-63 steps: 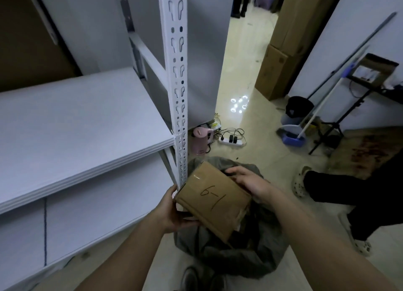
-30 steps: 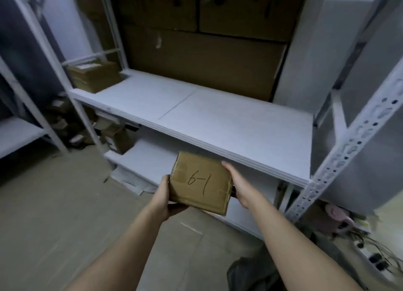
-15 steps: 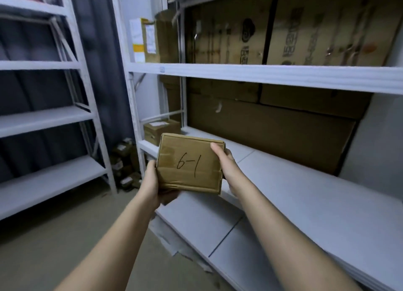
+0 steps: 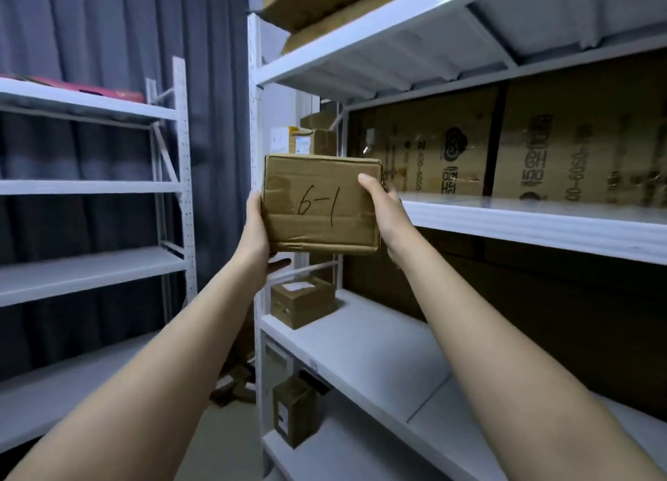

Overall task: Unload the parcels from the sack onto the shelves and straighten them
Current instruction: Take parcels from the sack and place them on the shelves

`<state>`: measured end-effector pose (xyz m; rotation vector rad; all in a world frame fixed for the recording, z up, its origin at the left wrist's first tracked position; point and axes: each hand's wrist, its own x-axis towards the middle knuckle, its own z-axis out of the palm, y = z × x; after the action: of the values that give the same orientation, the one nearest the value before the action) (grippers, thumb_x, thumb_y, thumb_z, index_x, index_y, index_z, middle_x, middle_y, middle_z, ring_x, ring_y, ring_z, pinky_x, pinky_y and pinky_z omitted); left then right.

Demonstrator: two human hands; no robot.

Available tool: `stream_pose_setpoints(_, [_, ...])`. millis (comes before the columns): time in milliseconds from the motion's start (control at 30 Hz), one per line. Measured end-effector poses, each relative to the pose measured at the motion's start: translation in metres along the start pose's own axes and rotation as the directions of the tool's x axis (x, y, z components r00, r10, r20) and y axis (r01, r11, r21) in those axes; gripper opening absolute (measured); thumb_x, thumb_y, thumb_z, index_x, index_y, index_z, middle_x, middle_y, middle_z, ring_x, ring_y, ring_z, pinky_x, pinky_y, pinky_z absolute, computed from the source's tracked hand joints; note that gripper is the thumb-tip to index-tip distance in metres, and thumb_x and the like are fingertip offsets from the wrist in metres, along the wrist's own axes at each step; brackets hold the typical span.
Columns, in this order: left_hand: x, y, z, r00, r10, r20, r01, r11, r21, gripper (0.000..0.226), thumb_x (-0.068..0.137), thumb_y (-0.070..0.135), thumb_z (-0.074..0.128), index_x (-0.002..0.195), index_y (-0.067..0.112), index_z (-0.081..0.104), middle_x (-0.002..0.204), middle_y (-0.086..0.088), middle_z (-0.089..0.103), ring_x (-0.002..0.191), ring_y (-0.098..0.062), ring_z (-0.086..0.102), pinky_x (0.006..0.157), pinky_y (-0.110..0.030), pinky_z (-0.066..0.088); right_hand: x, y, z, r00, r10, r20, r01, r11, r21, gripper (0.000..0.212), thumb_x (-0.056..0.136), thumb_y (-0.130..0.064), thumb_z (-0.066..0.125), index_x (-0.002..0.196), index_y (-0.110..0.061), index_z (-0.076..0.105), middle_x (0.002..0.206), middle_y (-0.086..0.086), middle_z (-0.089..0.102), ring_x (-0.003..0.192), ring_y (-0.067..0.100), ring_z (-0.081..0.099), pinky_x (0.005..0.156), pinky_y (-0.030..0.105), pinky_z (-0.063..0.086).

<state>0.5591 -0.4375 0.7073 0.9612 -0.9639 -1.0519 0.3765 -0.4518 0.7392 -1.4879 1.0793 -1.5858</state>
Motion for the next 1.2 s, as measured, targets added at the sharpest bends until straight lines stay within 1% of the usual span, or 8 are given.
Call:
stream_pose_setpoints(100, [0.035,0.018,0.01,0.99,0.139,0.02,-0.14,0.988,0.064,0.071,0.083,0.08,0.025,0.129,0.032,0.05,0.117,0.005,0.057,0.109,-0.019,0.054,0.091,-0.042,0.041,0.036,-0.017,0.009,0.99,-0.133,-0.04,0.132,0.991,-0.025,0.061,0.092,-0.048,0.052,0.144,-0.02,0.036,0.132,0.002,0.054,0.118,0.021,0.053,0.103,0.04,0.042])
stream_pose_setpoints(200, [0.073,0.035,0.023,0.969,0.234,0.081,-0.236,0.971,0.026,0.062,0.085,0.076,0.029,0.129,0.034,0.045,0.121,0.004,0.055,0.112,-0.02,0.055,0.098,-0.043,0.042,0.071,-0.026,0.015,0.966,-0.241,-0.091,0.237,0.97,-0.059,0.062,0.093,-0.047,0.051,0.146,-0.022,0.031,0.118,-0.009,0.049,0.111,0.013,0.049,0.094,0.033,0.039])
stream_pose_setpoints(367, [0.143,0.049,0.053,0.927,0.35,0.138,-0.357,0.934,0.031,0.044,0.092,0.067,0.03,0.113,0.034,0.049,0.096,0.012,0.061,0.087,-0.006,0.06,0.06,-0.022,0.049,0.131,-0.029,0.013,0.913,-0.367,-0.177,0.347,0.928,-0.134,0.045,0.094,-0.044,0.051,0.133,-0.024,0.044,0.094,-0.021,0.052,0.086,-0.002,0.05,0.074,0.026,0.038])
stream_pose_setpoints(433, [0.171,0.05,0.067,0.917,0.368,0.152,-0.374,0.927,0.012,0.041,0.093,0.065,0.031,0.111,0.035,0.05,0.099,0.012,0.063,0.089,-0.006,0.061,0.061,-0.024,0.049,0.154,-0.029,0.012,0.894,-0.395,-0.211,0.365,0.916,-0.167,0.043,0.093,-0.044,0.052,0.131,-0.024,0.047,0.098,-0.018,0.056,0.09,0.001,0.052,0.08,0.029,0.041])
stream_pose_setpoints(667, [0.272,0.031,0.092,0.901,0.386,0.2,-0.402,0.914,0.048,0.059,0.088,0.073,0.029,0.117,0.031,0.058,0.124,0.002,0.062,0.112,-0.016,0.058,0.102,-0.04,0.045,0.223,-0.006,0.018,0.835,-0.438,-0.334,0.365,0.894,-0.26,0.052,0.091,-0.046,0.051,0.137,-0.025,0.045,0.125,-0.005,0.059,0.119,0.022,0.05,0.102,0.046,0.041])
stream_pose_setpoints(867, [0.343,0.012,0.095,0.868,0.406,0.286,-0.42,0.907,-0.012,0.046,0.091,0.068,0.031,0.107,0.036,0.06,0.113,0.012,0.064,0.109,-0.008,0.058,0.105,-0.036,0.042,0.267,0.025,0.038,0.786,-0.467,-0.405,0.341,0.874,-0.345,0.054,0.089,-0.048,0.05,0.139,-0.028,0.042,0.124,-0.009,0.057,0.116,0.019,0.051,0.1,0.045,0.043])
stream_pose_setpoints(1000, [0.395,-0.003,0.091,0.827,0.424,0.369,-0.45,0.893,-0.019,0.068,0.081,0.074,0.027,0.123,0.031,0.059,0.125,0.006,0.061,0.118,-0.013,0.053,0.108,-0.036,0.035,0.292,0.045,0.06,0.722,-0.499,-0.48,0.322,0.856,-0.404,0.056,0.089,-0.046,0.05,0.14,-0.026,0.041,0.128,-0.007,0.055,0.12,0.02,0.047,0.102,0.043,0.04])
stream_pose_setpoints(1200, [0.453,-0.023,0.09,0.735,0.495,0.462,-0.606,0.786,0.122,0.079,0.088,0.071,0.017,0.121,0.015,0.063,0.12,-0.009,0.062,0.109,-0.027,0.055,0.082,-0.03,0.034,0.311,0.063,0.087,0.645,-0.504,-0.575,0.26,0.852,-0.455,0.054,0.089,-0.046,0.049,0.136,-0.02,0.048,0.126,-0.002,0.059,0.114,0.017,0.054,0.094,0.034,0.043])
